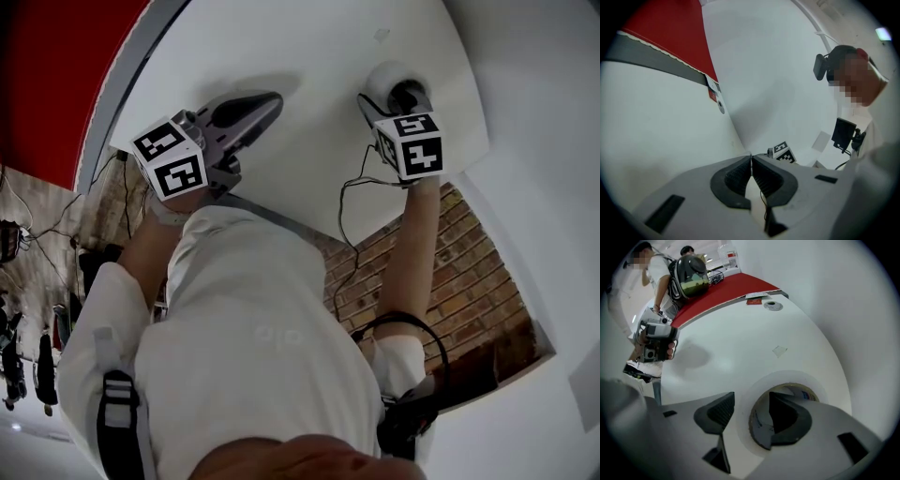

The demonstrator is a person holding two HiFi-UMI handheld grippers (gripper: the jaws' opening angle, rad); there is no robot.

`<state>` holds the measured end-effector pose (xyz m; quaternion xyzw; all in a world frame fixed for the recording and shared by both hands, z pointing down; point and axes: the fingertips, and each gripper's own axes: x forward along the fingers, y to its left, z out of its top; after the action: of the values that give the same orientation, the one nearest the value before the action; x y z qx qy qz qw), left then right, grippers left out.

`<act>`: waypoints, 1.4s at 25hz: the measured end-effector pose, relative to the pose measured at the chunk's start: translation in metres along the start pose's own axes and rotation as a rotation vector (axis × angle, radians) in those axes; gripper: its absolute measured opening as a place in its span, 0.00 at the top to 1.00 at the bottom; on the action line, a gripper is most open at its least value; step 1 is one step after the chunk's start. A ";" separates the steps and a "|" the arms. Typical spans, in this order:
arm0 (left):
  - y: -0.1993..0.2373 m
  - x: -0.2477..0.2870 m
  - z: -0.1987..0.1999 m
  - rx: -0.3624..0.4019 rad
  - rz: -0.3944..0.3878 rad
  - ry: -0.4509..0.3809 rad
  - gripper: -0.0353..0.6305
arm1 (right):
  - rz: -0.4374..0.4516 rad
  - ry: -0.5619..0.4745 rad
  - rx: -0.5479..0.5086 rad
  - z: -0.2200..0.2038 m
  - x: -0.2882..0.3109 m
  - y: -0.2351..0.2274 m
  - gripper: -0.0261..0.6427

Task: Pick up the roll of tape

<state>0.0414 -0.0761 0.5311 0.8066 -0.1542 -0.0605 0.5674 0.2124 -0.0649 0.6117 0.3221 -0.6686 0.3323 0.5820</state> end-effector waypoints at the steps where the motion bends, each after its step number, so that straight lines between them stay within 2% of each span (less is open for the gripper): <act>1: 0.001 0.000 -0.001 -0.006 -0.001 0.002 0.93 | -0.009 0.019 -0.018 0.000 0.002 -0.001 0.61; 10: 0.015 0.000 -0.007 -0.044 0.001 0.000 0.93 | -0.013 0.227 -0.105 -0.011 0.019 0.004 0.62; 24: 0.018 -0.003 -0.016 -0.078 0.004 0.031 0.93 | -0.020 0.223 -0.122 -0.009 0.020 0.001 0.62; 26: 0.016 -0.004 -0.015 -0.081 0.000 0.038 0.93 | -0.018 0.222 -0.127 -0.008 0.018 0.002 0.64; 29: 0.014 -0.009 -0.016 -0.075 0.009 0.045 0.93 | -0.012 0.204 -0.134 -0.006 0.017 0.005 0.73; 35: 0.003 -0.013 -0.013 -0.040 0.023 0.045 0.93 | -0.041 0.176 -0.166 -0.009 0.017 0.006 0.74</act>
<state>0.0321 -0.0613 0.5379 0.7945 -0.1497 -0.0388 0.5873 0.2105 -0.0553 0.6287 0.2559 -0.6334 0.2910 0.6698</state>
